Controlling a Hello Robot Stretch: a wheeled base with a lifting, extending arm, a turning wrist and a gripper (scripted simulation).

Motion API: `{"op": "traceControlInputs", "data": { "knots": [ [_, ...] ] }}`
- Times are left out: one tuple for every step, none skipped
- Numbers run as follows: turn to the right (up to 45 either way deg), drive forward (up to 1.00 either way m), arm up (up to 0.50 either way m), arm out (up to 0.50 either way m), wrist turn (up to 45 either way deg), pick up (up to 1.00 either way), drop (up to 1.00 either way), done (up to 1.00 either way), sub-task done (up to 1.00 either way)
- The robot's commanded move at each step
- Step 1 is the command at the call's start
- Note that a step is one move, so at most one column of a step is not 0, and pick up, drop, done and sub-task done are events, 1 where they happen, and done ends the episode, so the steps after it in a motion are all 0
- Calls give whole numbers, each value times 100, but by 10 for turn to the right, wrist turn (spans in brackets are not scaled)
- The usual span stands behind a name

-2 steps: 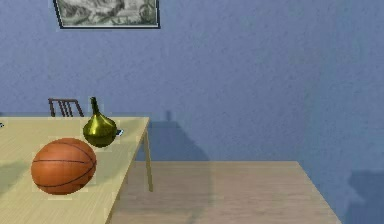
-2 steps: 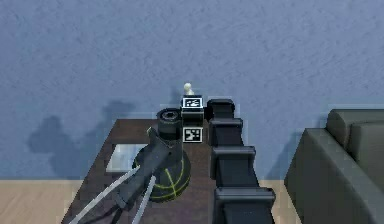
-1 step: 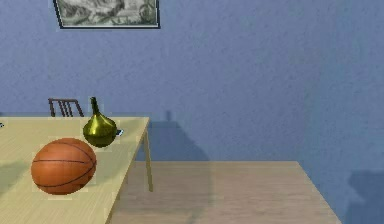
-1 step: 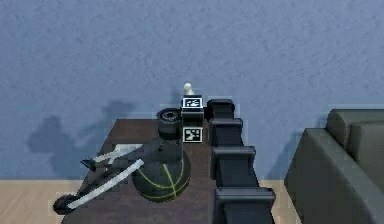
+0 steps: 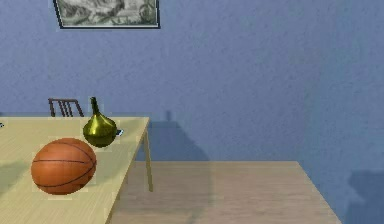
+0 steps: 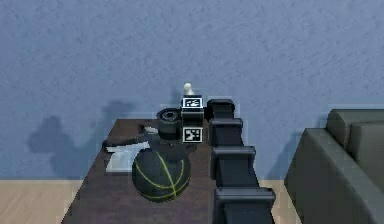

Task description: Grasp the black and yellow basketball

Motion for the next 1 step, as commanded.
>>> {"op": "traceControlInputs", "data": {
  "knots": [
    [0, 0, 0, 0, 210, 0, 0, 0, 0]
  ]
}}
